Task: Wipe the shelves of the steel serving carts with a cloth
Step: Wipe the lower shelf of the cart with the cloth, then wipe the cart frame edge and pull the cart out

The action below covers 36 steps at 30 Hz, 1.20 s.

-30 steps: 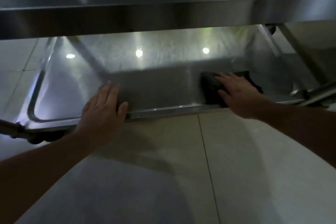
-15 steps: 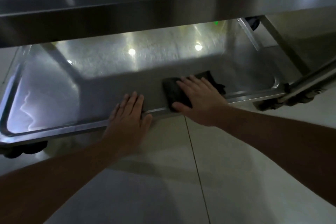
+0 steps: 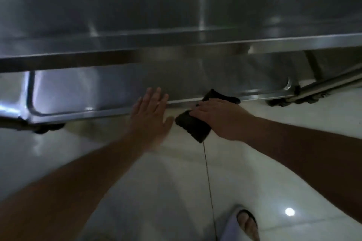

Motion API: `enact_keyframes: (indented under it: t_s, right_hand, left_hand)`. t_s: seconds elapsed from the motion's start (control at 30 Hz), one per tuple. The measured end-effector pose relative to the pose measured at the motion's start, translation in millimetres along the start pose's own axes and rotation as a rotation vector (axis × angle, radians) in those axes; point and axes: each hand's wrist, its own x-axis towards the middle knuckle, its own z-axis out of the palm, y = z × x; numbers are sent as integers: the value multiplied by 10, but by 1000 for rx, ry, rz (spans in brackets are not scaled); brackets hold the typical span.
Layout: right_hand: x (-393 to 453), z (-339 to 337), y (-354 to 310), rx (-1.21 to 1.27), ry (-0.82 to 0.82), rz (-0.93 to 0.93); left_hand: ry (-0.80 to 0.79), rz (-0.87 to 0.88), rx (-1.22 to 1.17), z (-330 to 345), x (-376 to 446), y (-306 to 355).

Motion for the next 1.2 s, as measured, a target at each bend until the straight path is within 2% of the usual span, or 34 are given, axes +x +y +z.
enact_keyframes:
  t_s: [0.07, 0.13, 0.27, 0.43, 0.63, 0.9, 1.07, 1.2]
  right_hand:
    - [-171, -86, -225, 46, -189, 80]
    - [-397, -181, -510, 91, -378, 244]
    - [-964, -510, -1117, 212, -559, 353]
    - [-1483, -1480, -1830, 321, -529, 412]
    - [-1737, -3154, -2560, 235, -566, 404]
    - [-1577, -5182, -3901, 132, -371, 347]
    - [-1387, -6134, -4715, 65, -170, 197]
    - [-1133, -6814, -5280, 77, -70, 126]
  left_hand:
    - [-110, 8, 18, -113, -367, 185]
    - [-266, -14, 2, -312, -783, 340]
    - [-465, -63, 22, -869, -1587, 473]
    - [-480, -155, -70, -1930, -2458, 522]
    - [-378, -336, -234, -3434, -3485, 377]
    - [-183, -442, -342, -4967, -4742, -303]
    - [-44, -541, -373, -5674, -5348, -871]
    - [104, -580, -354, -6081, -5529, -1272]
